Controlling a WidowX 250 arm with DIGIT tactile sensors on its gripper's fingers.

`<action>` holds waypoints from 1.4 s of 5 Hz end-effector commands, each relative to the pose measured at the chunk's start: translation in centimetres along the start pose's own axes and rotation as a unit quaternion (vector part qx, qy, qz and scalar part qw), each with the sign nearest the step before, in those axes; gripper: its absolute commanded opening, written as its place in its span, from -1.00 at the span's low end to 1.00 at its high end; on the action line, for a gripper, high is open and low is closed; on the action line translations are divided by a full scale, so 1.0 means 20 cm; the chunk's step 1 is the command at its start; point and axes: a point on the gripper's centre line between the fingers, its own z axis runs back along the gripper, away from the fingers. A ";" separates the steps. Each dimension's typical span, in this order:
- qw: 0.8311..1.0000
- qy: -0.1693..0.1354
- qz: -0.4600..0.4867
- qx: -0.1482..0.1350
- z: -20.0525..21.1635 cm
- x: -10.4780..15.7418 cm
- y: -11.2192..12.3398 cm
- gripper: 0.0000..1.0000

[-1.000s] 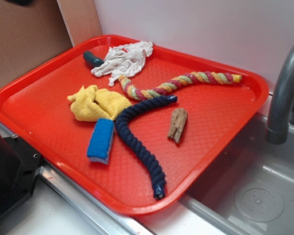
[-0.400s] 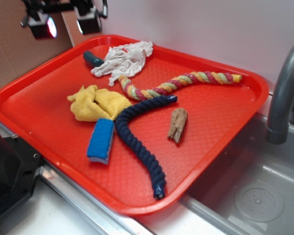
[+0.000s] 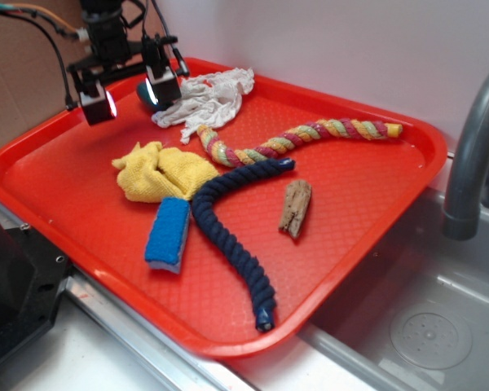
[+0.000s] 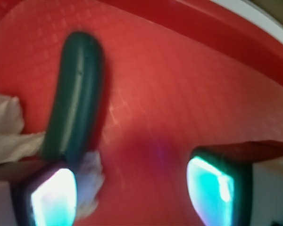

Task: Grab the plastic pickle.

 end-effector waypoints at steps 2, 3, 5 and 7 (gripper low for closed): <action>0.998 -0.020 -0.025 -0.049 0.45 0.01 0.00 1.00; 0.999 -0.013 0.006 -0.035 0.38 0.14 -0.05 1.00; 0.999 -0.013 0.006 -0.035 0.38 0.14 -0.05 1.00; 0.995 -0.073 -0.024 -0.058 0.32 0.27 -0.07 1.00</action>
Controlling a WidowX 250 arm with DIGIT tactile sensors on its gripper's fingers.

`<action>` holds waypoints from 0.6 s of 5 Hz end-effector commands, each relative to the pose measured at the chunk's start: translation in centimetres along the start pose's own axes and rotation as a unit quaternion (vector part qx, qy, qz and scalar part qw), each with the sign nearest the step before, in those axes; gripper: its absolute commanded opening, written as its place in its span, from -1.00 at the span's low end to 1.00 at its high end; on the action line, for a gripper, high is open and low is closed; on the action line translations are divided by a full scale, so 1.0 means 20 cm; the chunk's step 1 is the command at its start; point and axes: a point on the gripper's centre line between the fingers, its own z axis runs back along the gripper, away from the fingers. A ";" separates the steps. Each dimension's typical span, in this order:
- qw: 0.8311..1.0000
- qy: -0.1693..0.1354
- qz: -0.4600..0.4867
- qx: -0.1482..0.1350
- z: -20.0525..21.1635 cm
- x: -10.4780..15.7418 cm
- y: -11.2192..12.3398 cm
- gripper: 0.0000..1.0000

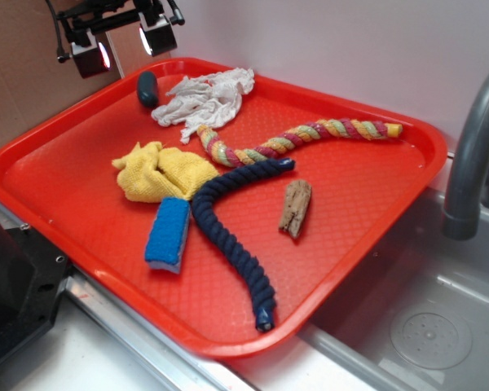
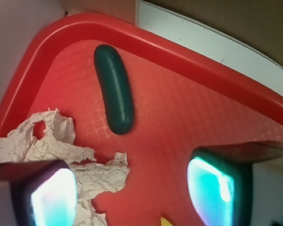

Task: Grab the plastic pickle.

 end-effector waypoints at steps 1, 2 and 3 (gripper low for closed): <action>0.993 -0.069 -0.060 -0.080 -0.06 0.26 -0.02 1.00; 0.993 -0.048 -0.090 -0.063 -0.14 0.29 -0.07 1.00; 0.996 -0.016 -0.086 -0.027 -0.30 0.22 0.20 1.00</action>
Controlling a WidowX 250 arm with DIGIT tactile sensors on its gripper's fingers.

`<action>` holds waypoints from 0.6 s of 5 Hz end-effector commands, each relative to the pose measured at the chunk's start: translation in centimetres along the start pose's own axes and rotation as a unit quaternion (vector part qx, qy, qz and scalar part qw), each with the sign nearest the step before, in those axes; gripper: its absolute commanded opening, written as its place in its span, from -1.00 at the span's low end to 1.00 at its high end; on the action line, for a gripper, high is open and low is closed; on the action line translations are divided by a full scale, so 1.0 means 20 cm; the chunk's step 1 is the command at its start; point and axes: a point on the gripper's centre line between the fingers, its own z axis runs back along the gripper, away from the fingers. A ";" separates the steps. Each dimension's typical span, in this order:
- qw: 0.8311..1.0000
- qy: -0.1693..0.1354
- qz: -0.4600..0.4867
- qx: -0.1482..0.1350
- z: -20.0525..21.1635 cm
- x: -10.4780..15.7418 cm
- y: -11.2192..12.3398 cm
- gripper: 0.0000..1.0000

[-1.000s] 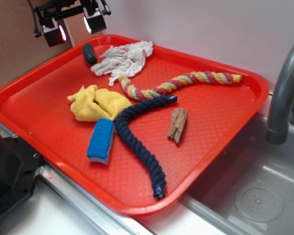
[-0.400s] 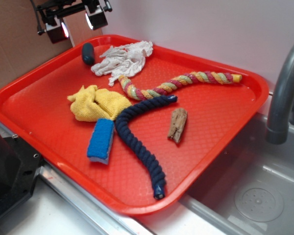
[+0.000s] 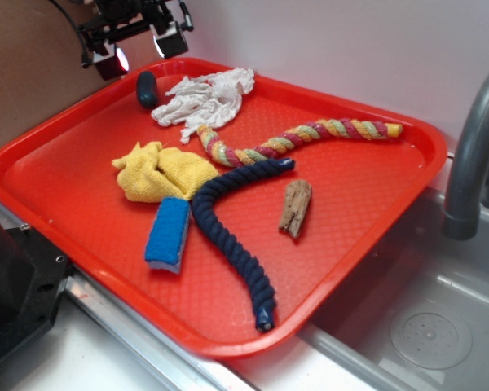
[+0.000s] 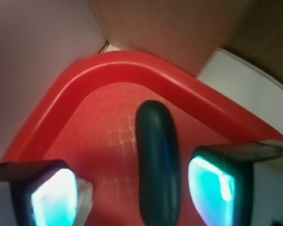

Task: Grab the plastic pickle.

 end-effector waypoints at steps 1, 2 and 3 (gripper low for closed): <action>0.997 0.057 0.000 0.054 -0.27 0.00 0.24 0.92; 0.995 0.054 0.000 0.082 -0.35 0.01 0.19 -1.00; 0.996 0.040 -0.014 0.073 -0.29 -0.03 0.15 -1.00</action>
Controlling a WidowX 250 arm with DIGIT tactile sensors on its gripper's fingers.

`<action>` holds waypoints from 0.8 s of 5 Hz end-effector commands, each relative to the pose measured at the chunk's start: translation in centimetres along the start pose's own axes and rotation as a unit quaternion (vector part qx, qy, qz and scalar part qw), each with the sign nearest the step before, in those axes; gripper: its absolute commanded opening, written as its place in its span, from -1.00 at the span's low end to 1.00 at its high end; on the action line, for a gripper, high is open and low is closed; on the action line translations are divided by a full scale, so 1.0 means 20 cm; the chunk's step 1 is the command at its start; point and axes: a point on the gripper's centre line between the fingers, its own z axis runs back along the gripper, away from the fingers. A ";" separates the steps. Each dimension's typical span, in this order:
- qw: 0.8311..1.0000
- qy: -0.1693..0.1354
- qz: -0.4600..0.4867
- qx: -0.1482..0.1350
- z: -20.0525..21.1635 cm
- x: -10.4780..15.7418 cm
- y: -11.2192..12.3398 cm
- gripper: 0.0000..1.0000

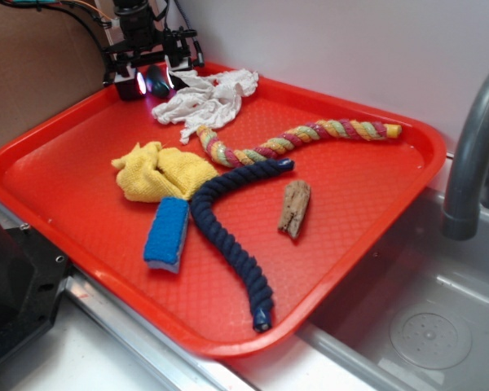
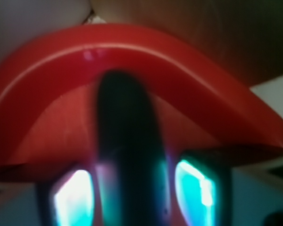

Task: Grab the plastic pickle.

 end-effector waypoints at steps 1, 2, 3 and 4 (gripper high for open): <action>1.000 0.007 -0.014 -0.018 0.17 -0.20 0.09 -1.00; 0.999 -0.009 0.029 -0.017 0.44 -0.44 0.09 -1.00; 0.998 -0.047 -0.001 -0.040 0.68 -0.60 0.07 -1.00; 0.993 -0.067 -0.072 -0.067 0.93 -0.68 0.03 -1.00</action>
